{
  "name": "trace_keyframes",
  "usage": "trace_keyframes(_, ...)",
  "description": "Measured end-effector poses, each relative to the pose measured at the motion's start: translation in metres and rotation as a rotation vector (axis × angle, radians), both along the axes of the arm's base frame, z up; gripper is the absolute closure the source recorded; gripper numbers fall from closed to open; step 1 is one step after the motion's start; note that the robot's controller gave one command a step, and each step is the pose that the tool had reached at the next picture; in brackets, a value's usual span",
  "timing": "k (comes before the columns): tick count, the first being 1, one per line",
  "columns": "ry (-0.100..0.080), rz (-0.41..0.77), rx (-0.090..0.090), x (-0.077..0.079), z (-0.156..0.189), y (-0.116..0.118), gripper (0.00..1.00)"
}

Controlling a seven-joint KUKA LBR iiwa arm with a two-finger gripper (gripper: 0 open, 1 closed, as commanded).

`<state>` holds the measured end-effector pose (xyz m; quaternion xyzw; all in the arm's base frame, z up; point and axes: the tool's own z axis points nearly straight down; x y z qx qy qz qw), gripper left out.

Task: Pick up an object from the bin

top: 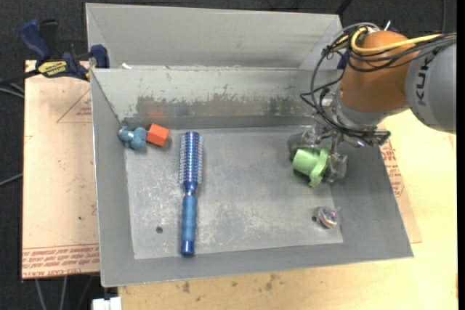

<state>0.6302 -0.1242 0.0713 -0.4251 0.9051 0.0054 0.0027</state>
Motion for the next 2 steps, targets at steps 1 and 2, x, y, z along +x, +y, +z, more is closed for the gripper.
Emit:
trace_keyframes(1, -0.015, 0.727, 0.009, 0.016, 0.002, 0.019, 1.00)
trace_keyframes(2, -0.013, 0.681, -0.015, -0.005, 0.172, -0.007, 1.00)
